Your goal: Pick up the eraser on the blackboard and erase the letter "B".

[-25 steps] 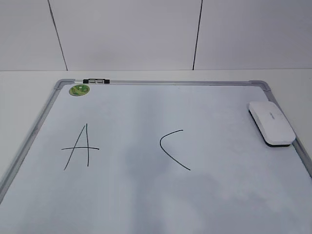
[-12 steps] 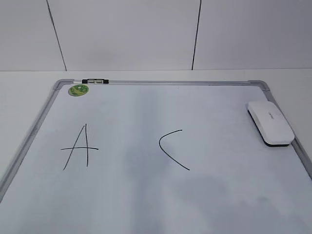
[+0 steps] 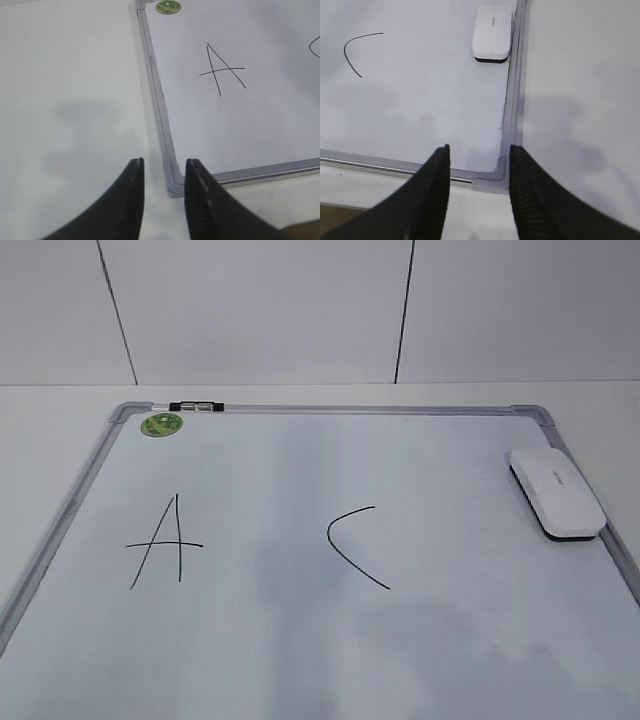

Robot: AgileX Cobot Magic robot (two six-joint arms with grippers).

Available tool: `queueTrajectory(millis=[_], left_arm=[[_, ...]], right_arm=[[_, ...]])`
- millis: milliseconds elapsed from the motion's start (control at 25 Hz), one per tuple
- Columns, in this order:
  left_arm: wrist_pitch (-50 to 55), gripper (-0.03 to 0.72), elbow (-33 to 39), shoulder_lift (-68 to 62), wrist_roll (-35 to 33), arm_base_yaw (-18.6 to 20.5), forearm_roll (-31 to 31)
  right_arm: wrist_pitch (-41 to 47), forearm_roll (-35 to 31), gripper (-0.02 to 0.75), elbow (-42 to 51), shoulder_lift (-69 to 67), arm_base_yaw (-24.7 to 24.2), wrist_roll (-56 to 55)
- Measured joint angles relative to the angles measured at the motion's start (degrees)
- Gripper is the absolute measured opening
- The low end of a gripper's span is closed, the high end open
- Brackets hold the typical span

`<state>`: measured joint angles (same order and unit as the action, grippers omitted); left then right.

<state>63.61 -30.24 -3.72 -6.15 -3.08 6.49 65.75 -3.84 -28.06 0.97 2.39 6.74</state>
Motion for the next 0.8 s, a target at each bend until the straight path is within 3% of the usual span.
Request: queueTrajectory(millis=[800], left_arm=[[0.0, 0.218, 0.1, 3.1, 0.0, 2.9, -0.7]], right_arm=[[0.0, 0.2, 0.336, 0.1, 0.0, 0.0, -0.1]])
